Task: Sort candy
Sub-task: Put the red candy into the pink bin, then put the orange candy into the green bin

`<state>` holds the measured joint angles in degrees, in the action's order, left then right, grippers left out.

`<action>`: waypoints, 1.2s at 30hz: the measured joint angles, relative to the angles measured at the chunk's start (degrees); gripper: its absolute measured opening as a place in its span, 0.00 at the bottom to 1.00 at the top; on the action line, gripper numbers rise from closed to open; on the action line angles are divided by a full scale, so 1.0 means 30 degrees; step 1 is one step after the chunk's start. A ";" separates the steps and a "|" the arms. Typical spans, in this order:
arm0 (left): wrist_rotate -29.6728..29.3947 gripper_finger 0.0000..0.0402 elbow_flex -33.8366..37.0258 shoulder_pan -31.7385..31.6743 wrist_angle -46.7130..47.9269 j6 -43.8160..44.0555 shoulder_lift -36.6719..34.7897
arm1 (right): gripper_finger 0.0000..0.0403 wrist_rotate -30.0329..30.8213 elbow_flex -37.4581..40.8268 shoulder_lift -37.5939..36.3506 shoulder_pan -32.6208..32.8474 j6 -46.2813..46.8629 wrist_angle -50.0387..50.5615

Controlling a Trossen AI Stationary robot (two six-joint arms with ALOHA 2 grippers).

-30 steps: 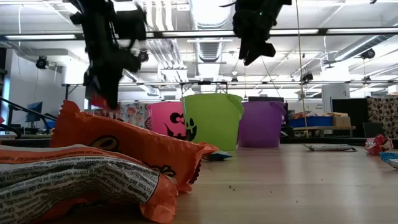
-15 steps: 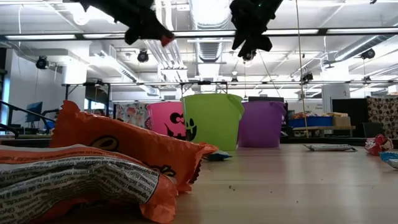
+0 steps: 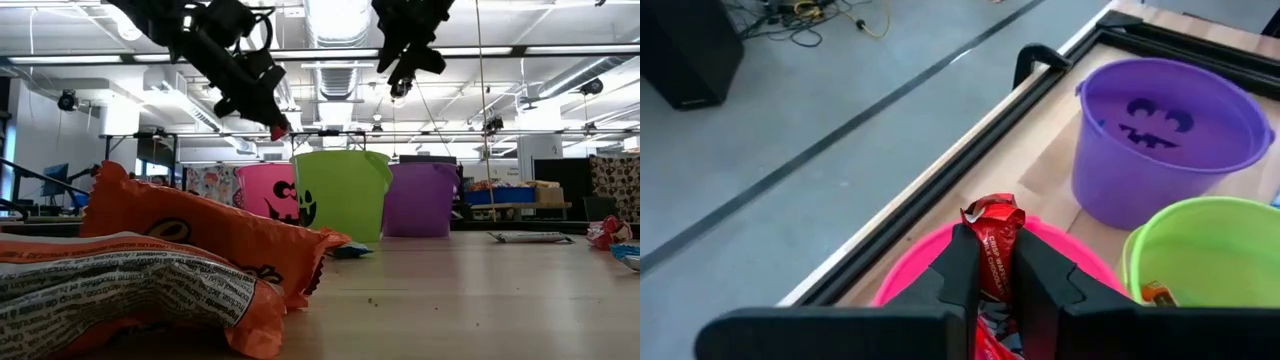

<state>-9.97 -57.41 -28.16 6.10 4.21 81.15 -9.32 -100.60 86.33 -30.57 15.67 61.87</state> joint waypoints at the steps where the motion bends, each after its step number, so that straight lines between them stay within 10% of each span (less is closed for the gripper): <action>1: -0.0004 0.06 0.0000 -0.0020 0.0012 0.0007 0.0081 | 0.41 0.0047 0.0000 -0.0049 0.0053 0.0078 -0.0007; 36: 0.0057 0.28 -0.2091 -0.0165 0.7284 0.0619 -0.1170 | 0.41 0.0048 0.0000 -0.0105 0.0579 0.3325 0.5662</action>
<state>-9.79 -63.68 -28.66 27.95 6.06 77.64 -9.18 -100.60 86.02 -28.84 25.64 78.85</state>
